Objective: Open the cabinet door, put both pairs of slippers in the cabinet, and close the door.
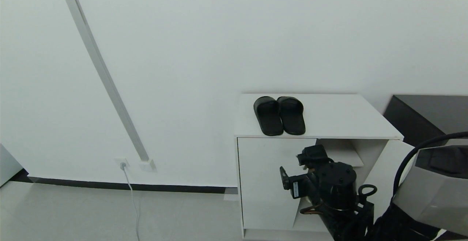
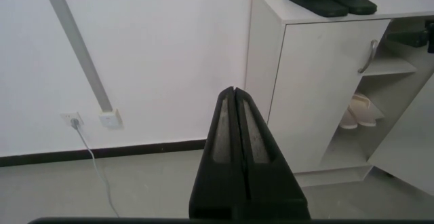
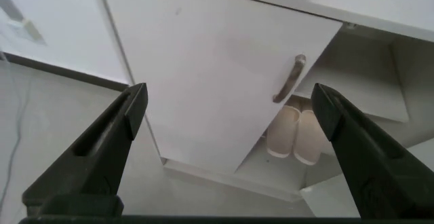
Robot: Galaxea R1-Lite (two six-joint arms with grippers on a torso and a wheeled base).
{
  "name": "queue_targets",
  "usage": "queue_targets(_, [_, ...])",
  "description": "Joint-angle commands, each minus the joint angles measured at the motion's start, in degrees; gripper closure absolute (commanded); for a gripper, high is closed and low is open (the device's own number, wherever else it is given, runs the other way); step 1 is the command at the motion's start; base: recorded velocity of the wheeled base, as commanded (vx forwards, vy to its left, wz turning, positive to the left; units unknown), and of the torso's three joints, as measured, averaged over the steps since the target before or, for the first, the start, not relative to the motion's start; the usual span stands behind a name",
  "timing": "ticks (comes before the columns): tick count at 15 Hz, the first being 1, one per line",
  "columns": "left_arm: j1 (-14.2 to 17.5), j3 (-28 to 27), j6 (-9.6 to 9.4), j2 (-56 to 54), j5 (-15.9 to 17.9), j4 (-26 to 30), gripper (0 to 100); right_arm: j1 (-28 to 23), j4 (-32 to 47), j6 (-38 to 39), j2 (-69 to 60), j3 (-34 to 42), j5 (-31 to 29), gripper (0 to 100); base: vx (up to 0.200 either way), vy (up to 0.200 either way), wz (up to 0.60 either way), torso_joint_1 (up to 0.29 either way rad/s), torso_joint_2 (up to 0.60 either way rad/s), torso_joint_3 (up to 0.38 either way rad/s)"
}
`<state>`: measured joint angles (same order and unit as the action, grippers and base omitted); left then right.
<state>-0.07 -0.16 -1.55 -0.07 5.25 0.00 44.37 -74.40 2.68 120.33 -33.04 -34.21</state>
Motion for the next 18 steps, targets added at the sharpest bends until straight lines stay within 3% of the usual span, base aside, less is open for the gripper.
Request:
queue_targets(1, [0.0, 0.0, -0.03, 0.1, 0.0, 0.0, 100, -0.2, 7.2, 0.9, -4.7, -5.4, 0.0, 0, 0.0, 0.0, 0.0, 0.0, 0.0, 0.0])
queue_targets(4, [0.0, 0.0, 0.05, 0.1, 0.0, 0.0, 100, 0.1, 26.6, 5.1, -12.1, -15.3, 0.0, 0, 0.0, 0.0, 0.0, 0.0, 0.0, 0.0])
queue_targets(5, [0.0, 0.0, 0.05, 0.1, 0.0, 0.0, 100, 0.1, 27.1, 5.2, -12.4, -15.5, 0.0, 0, 0.0, 0.0, 0.0, 0.0, 0.0, 0.0])
queue_targets(6, [0.0, 0.0, 0.14, 0.1, 0.0, -0.1, 100, 1.2, 38.5, 9.8, -15.1, -19.8, -0.2, 0, 0.0, 0.0, 0.0, 0.0, 0.0, 0.0])
queue_targets(7, [0.0, 0.0, 0.14, 0.1, 0.0, 0.0, 100, 1.7, 40.6, 11.4, -15.2, -20.6, -0.3, 0, 0.0, 0.0, 0.0, 0.0, 0.0, 0.0])
queue_targets(11, [0.0, 0.0, 0.14, 0.1, 0.0, 0.0, 100, 1.5, 40.6, 11.7, -15.0, -20.4, -0.4, 0, 0.0, 0.0, 0.0, 0.0, 0.0, 0.0])
queue_targets(18, [0.0, 0.0, 0.05, 0.1, 0.0, 0.0, 100, 1.2, 38.0, 11.7, -12.3, -19.0, -0.4, 0, 0.2, 0.0, 0.0, 0.0, 0.0, 0.002])
